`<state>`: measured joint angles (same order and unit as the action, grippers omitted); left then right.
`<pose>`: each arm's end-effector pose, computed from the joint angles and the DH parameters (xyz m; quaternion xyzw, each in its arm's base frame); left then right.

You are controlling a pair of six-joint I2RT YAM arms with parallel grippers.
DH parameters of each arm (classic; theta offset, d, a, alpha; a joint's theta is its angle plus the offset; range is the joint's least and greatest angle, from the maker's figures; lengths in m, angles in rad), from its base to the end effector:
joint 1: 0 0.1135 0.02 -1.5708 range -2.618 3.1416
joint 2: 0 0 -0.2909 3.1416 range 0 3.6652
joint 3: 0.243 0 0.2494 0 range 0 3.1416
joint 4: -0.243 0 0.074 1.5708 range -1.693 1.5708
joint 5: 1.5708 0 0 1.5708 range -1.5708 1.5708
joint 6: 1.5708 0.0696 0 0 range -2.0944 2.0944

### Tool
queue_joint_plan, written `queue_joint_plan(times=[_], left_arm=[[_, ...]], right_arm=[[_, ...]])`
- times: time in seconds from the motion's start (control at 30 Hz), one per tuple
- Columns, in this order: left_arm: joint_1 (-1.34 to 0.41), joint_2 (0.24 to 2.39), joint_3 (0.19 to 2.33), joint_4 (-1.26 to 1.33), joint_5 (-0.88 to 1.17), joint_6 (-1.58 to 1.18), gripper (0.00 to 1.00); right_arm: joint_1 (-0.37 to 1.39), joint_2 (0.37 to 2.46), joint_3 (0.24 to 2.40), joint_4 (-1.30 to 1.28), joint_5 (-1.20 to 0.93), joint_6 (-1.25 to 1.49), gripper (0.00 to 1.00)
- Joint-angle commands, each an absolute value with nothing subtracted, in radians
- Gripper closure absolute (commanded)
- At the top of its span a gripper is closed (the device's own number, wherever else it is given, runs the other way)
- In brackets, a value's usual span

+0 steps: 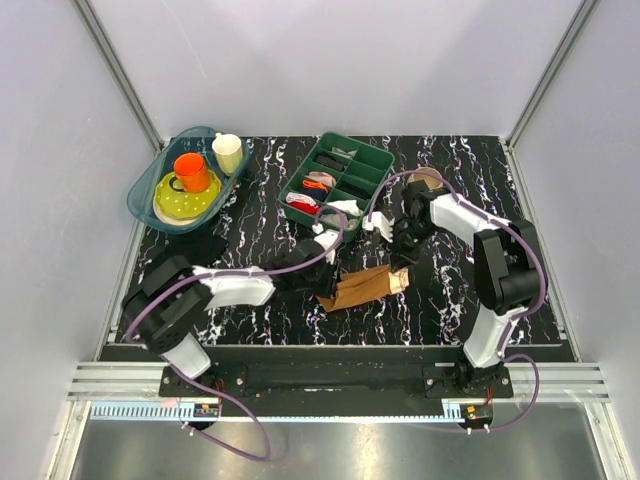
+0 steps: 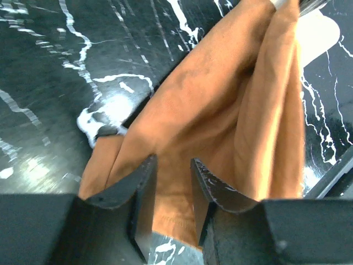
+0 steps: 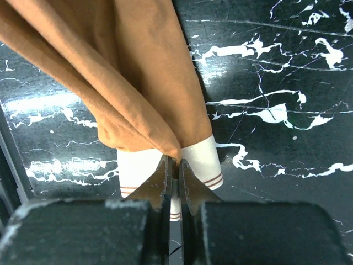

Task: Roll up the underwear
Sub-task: Fold the underwear at the center of the board.

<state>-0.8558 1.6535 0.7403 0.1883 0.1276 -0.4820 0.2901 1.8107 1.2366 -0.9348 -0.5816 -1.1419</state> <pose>0.2205 -0.2675 0.1537 0.1948 0.8893 -0.2996 0.2853 0.3083 0.1319 0.1831 -0.6352 0.7166 0.2487 0.1454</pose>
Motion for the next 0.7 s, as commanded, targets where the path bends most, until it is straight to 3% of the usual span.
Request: queue_joint_plan(times=[0.0,0.17,0.33,0.67], left_arm=[[-0.851,1.438,0.695,0.192,-0.036,-0.482,0.64],[-0.853,1.232,0.562,0.189,-0.143,-0.511,0.60],[-0.859,1.100,0.489,0.265,-0.057,-0.522,0.58],[-0.950,1.455,0.661,0.394,0.043,-0.538,0.60]], right_arm=[[0.310,1.847,1.273,-0.916,-0.557,-1.106,0.95],[0.319,1.859,1.266,-0.891,-0.552,-1.094,0.93],[0.328,1.874,1.267,-0.874,-0.545,-1.068,0.92],[0.333,1.896,1.279,-0.858,-0.528,-1.028,0.90]])
